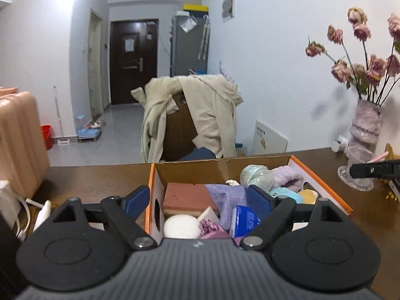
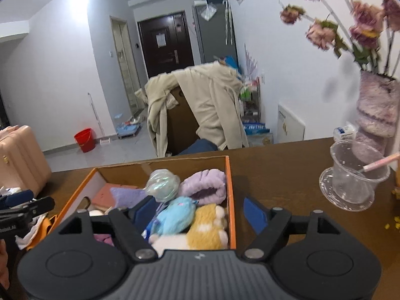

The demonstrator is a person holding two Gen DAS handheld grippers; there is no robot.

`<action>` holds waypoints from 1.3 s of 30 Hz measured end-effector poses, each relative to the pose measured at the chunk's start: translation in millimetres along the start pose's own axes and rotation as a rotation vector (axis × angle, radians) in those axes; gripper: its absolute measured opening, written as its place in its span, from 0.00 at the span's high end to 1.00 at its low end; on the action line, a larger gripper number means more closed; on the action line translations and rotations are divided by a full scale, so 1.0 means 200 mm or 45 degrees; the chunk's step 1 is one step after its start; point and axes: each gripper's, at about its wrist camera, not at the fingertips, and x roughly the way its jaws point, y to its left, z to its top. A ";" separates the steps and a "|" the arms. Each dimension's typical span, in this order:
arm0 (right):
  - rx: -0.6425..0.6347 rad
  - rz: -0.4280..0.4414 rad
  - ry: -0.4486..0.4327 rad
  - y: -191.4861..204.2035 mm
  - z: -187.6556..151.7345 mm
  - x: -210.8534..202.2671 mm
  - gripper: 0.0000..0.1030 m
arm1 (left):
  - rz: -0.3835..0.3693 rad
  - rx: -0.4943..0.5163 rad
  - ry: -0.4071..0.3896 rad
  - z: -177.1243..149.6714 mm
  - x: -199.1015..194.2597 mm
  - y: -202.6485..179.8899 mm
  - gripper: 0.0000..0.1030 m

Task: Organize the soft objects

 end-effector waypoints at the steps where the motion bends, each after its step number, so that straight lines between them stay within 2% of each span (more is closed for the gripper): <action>1: -0.009 0.004 -0.029 0.01 -0.04 -0.05 0.25 | -0.010 -0.006 -0.031 -0.04 -0.07 -0.01 0.16; 5: -0.056 0.030 -0.179 0.10 -0.24 -0.28 0.23 | -0.064 -0.004 -0.171 -0.20 -0.32 -0.06 0.11; 8: -0.111 0.024 -0.299 0.17 -0.42 -0.46 0.22 | -0.067 -0.008 -0.230 -0.35 -0.51 -0.09 0.02; 10: -0.132 0.021 -0.343 0.20 -0.53 -0.57 0.16 | -0.061 0.001 -0.256 -0.45 -0.64 -0.12 0.00; 15: -0.159 -0.019 -0.358 0.25 -0.86 -0.85 0.13 | -0.071 -0.025 -0.227 -0.70 -0.92 -0.14 0.00; 20: -0.178 -0.050 -0.332 0.31 -1.18 -1.07 0.02 | -0.092 -0.029 -0.181 -0.91 -1.15 -0.17 0.00; 24: -0.148 -0.083 -0.397 0.34 -1.39 -1.23 0.00 | -0.130 -0.037 -0.182 -1.04 -1.29 -0.18 0.00; 27: -0.149 -0.139 -0.427 0.36 -1.50 -1.29 0.00 | -0.152 -0.018 -0.190 -1.11 -1.35 -0.21 0.00; 29: -0.131 -0.138 -0.423 0.36 -1.56 -1.31 0.00 | -0.159 -0.014 -0.179 -1.14 -1.35 -0.22 0.00; 39: -0.130 -0.140 -0.437 0.38 -1.58 -1.30 0.00 | -0.152 -0.034 -0.176 -1.16 -1.33 -0.21 0.00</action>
